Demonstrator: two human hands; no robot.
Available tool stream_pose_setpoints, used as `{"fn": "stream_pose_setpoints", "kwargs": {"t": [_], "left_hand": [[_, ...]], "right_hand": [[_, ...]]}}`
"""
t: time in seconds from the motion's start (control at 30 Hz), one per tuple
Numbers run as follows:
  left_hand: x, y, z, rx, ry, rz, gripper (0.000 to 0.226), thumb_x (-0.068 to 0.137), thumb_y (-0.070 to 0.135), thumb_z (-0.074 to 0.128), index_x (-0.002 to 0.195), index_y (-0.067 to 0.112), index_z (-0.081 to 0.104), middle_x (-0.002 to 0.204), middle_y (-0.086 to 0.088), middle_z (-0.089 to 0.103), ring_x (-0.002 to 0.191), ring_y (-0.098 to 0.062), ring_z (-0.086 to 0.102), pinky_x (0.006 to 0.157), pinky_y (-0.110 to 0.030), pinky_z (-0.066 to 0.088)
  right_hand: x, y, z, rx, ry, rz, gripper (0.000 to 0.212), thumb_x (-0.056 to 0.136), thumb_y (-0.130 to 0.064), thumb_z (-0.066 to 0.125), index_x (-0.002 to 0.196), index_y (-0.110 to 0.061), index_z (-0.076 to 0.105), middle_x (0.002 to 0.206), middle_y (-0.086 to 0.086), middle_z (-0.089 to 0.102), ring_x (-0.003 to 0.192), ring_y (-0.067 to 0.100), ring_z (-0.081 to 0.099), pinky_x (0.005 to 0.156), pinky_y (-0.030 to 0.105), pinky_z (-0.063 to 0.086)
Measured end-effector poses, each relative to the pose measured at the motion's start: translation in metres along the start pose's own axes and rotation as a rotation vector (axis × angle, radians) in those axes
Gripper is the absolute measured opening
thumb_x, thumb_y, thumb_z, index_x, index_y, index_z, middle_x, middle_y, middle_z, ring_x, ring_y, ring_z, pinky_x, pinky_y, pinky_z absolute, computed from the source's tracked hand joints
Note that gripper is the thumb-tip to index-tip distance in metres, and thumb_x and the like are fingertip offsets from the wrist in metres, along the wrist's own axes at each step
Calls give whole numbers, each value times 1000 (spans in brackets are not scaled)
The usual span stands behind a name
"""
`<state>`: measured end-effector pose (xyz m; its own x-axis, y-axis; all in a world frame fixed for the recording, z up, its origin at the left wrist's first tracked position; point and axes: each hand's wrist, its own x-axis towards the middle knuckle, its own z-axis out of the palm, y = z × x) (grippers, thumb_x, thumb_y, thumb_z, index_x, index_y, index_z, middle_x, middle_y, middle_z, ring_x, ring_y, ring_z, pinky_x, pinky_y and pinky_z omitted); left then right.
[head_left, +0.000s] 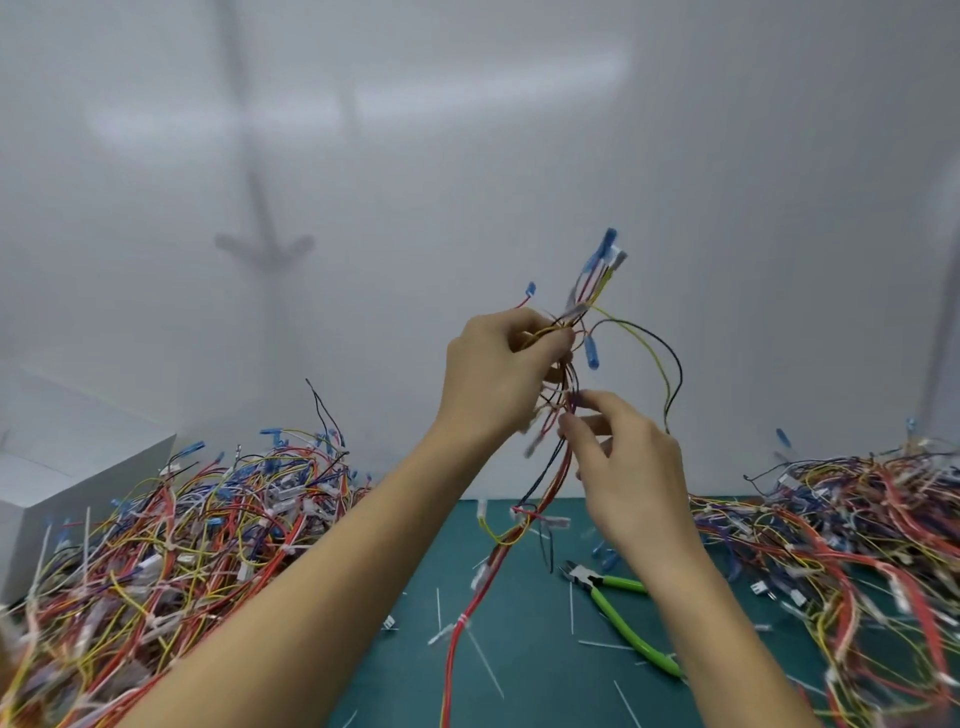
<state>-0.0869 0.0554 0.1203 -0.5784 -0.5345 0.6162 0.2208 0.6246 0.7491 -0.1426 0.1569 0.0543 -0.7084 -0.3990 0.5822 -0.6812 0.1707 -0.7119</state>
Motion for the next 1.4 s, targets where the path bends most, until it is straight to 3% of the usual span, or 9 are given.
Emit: {"fn": "stream_pose_setpoints", "kwargs": {"t": [0.2,0.47,0.6,0.77,0.9,0.97,1.03,1.23,1.4], "left_hand": [[2,-8,5,-218,-32,-140,16,93,22,65,89,10,76,84,-4,76,72,-14,73,62,-22,53],[-12,-35,10,-53,-239,-181,15,89,24,68,95,10,70,90,-5,75,80,-15,72,71,-29,52],[-12,-33,12,-148,-322,-182,12,93,23,64,103,19,69,100,1,75,94,-12,71,78,-27,57],[-11,-41,17,-249,-67,-239,15,98,24,58,92,23,72,87,13,75,80,-6,66,68,-21,52],[-16,-57,19,-328,149,-237,13,95,20,63,89,21,74,83,17,73,78,9,63,70,-10,47],[-19,-68,19,-278,225,-256,13,95,14,61,89,11,73,83,8,70,81,-5,60,70,-16,44],[-22,-78,19,-252,276,-281,16,94,7,58,84,11,69,82,4,68,82,-13,56,72,-23,44],[-26,-92,6,-277,277,-209,21,98,13,59,86,26,71,82,16,74,81,5,64,70,-9,47],[-33,-80,-4,-257,78,-69,21,97,11,58,89,24,73,86,17,76,85,7,66,71,-7,47]], "right_hand": [[9,12,-18,-49,188,-38,26,99,-14,58,122,-17,70,103,8,73,87,29,65,81,43,53],[17,23,-45,-74,461,-102,19,96,-14,63,110,-13,75,88,13,75,73,24,63,67,23,33],[17,20,-45,-116,263,-63,19,94,-22,66,111,-20,76,89,0,75,81,22,64,74,28,43],[14,14,-42,-186,-138,-44,27,97,-24,61,119,-38,67,102,-16,69,78,9,66,73,24,46],[10,6,-39,-394,-566,-57,49,97,-47,54,142,-31,44,128,-1,65,92,11,64,85,26,48],[8,4,-38,-431,-684,-44,62,97,-52,50,147,-17,40,146,3,51,116,17,59,101,33,44],[5,1,-42,-376,-717,-75,56,97,-51,51,138,-11,52,131,1,61,107,15,62,96,35,49],[9,-2,-52,36,-457,7,27,97,-37,56,83,-20,72,76,-7,75,58,12,70,51,25,52],[13,4,-43,-215,-126,-65,20,96,-43,57,103,-31,71,94,-15,72,87,7,65,76,30,53]]}}
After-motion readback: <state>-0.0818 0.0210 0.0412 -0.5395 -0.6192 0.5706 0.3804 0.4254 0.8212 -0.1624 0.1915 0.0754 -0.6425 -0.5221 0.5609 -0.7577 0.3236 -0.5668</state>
